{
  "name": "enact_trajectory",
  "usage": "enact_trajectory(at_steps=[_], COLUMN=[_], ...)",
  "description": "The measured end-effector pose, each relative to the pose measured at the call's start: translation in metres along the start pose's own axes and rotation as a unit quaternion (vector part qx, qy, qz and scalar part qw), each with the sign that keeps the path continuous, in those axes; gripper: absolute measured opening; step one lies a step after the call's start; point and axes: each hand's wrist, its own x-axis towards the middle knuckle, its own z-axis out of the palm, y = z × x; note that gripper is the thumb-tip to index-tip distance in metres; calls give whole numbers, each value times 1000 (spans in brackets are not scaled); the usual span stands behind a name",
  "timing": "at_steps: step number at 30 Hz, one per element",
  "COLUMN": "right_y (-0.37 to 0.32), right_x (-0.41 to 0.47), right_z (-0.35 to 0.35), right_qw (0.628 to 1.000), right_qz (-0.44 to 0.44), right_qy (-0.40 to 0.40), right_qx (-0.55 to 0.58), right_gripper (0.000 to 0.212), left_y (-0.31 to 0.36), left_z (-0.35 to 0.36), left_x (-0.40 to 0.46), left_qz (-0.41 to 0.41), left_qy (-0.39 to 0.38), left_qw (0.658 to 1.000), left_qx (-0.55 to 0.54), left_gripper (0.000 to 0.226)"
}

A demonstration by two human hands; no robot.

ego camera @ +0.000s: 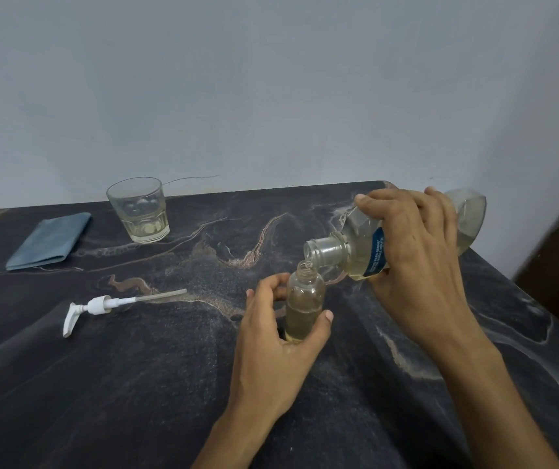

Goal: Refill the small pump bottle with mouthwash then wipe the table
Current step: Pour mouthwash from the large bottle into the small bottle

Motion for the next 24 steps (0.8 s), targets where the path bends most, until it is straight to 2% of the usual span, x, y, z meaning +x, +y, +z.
enact_trajectory(at_steps=[24], right_y=[0], right_x=[0], right_z=[0], right_qw=[1000], right_qz=[-2], right_qy=[1], right_qx=[0], right_gripper=[93], left_y=[0], left_z=[0], left_x=[-1], left_qz=[-6], left_qy=[-2], left_qw=[1000], left_qx=[2], left_gripper=[50])
